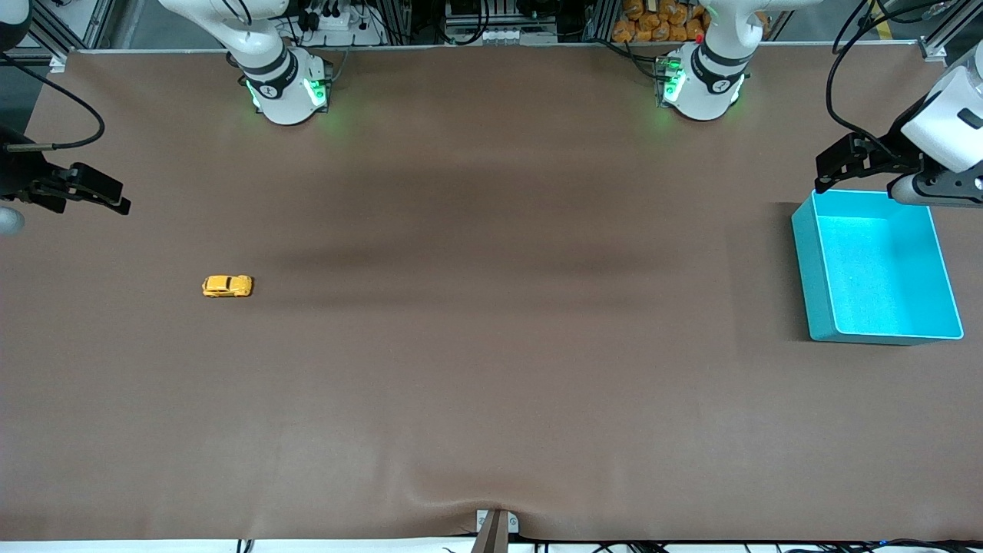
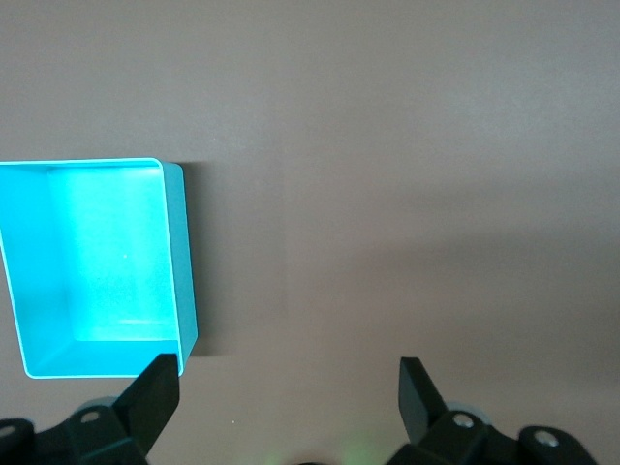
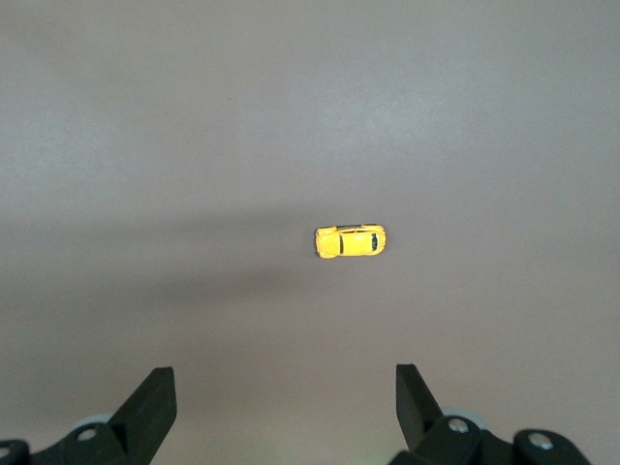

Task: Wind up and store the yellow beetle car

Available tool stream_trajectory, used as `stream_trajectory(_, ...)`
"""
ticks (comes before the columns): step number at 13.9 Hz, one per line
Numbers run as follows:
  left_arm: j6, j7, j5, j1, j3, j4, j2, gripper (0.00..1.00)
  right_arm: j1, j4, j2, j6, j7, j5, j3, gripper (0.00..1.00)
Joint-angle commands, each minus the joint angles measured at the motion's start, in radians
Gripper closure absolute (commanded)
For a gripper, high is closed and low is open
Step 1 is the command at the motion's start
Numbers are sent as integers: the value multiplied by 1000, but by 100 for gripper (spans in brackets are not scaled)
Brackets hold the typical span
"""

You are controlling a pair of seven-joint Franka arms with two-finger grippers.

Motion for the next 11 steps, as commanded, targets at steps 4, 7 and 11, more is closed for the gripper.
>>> stream_trajectory(4,9,32,-1,6,-3,-6,-9,0,-1,24,7,-19,19,-10,4,0)
stream_trajectory(7,9,32,-3,8,-3,-2,-9,0,-12,23,18,-26,15,-10,3,0)
stream_trajectory(11,9,32,-6,6,-3,0,-11,0,-15,21,44,-59,47,-36,1,0)
